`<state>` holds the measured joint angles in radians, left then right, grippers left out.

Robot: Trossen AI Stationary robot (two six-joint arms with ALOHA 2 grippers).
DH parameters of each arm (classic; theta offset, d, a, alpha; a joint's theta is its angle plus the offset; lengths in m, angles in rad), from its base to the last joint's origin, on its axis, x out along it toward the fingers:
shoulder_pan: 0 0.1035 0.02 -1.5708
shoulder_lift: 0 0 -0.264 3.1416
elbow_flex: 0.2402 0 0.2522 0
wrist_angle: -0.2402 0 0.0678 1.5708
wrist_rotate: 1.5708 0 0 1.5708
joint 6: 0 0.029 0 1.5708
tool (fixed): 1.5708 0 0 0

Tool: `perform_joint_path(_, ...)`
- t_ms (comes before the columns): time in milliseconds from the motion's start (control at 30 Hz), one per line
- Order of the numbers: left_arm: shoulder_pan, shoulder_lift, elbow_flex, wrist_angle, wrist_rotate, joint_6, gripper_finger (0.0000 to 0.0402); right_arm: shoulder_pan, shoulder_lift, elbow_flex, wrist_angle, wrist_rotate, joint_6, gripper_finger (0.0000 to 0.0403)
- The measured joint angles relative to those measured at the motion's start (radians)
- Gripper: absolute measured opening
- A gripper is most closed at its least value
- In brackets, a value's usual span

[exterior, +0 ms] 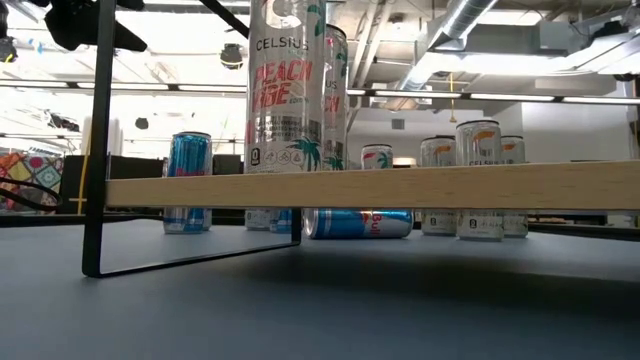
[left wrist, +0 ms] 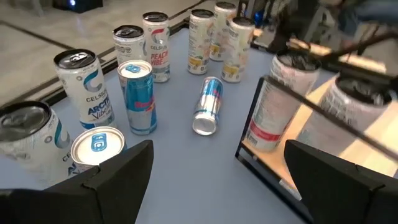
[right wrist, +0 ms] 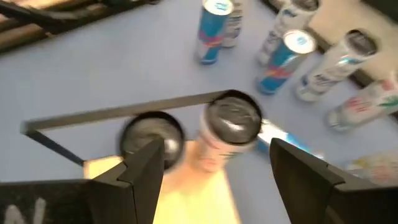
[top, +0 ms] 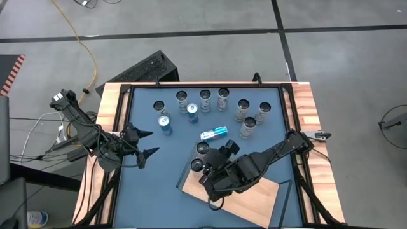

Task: Place canned beverage on shelf
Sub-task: Put the white pink soda can aligned with the other white pink soda cans on the shelf

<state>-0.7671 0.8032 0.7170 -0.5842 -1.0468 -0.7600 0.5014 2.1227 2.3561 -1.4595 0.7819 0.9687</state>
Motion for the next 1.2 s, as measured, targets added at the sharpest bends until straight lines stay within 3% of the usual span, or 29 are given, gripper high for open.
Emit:
perform_joint_path(333, 0.090, -0.008, 0.036, 0.042, 0.129, 0.148, 0.0348, -0.110, -0.078, -0.001, -0.112, 0.064, -0.083, 0.0272)
perform_joint_path(700, 0.164, -0.008, 0.073, 0.038, 0.198, 0.264, 0.0348, -0.457, -0.128, 0.000, -0.111, 0.026, -0.444, 0.0272)
perform_joint_path(933, 0.225, -0.014, 0.073, 0.037, 0.279, 0.298, 0.0348, -0.715, -0.149, -0.024, -0.077, -0.158, -0.663, 0.0272)
perform_joint_path(1200, 0.259, -0.045, 0.073, 0.036, 0.282, 0.362, 0.0348, -0.954, -0.129, -0.025, 0.024, -0.454, -0.838, 0.0272)
